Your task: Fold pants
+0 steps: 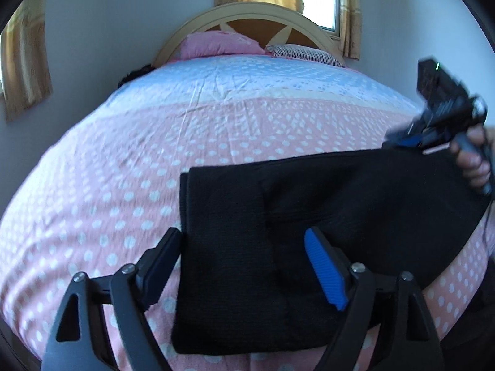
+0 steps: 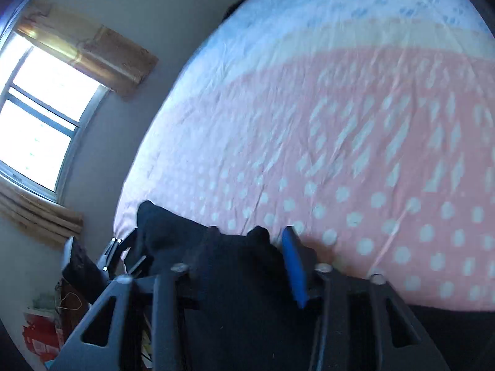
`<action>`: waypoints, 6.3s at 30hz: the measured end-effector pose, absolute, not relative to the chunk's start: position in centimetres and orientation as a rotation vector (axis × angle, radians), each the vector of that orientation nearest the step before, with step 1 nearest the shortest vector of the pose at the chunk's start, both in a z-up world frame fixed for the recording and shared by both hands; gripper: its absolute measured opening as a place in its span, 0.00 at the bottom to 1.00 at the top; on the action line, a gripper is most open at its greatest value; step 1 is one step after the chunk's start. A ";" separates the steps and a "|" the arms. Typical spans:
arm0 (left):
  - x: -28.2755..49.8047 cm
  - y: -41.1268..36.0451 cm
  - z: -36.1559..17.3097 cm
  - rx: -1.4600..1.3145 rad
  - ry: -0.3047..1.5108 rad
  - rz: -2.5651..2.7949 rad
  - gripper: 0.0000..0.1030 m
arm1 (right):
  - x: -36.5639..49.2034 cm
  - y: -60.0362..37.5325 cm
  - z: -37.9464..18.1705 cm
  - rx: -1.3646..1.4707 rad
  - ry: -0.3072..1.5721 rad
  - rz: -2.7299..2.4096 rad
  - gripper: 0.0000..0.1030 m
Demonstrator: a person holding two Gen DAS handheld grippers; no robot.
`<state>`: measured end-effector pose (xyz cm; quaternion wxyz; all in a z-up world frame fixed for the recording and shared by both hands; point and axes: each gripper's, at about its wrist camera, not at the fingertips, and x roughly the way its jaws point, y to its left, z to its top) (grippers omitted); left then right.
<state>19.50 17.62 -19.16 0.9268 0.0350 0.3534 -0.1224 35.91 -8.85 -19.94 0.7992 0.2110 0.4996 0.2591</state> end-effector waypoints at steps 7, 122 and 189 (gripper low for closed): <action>18.1 17.0 -17.8 0.142 0.666 -0.191 0.82 | 33.9 -8.5 -18.3 0.345 0.994 0.511 0.16; 18.6 -2.5 -18.0 0.291 0.744 -0.723 0.67 | 0.4 -52.0 -19.5 0.517 0.812 -0.355 0.40; 16.8 2.8 -17.8 0.343 0.677 -0.593 0.86 | 9.9 -26.3 -16.7 -0.140 0.801 0.075 0.39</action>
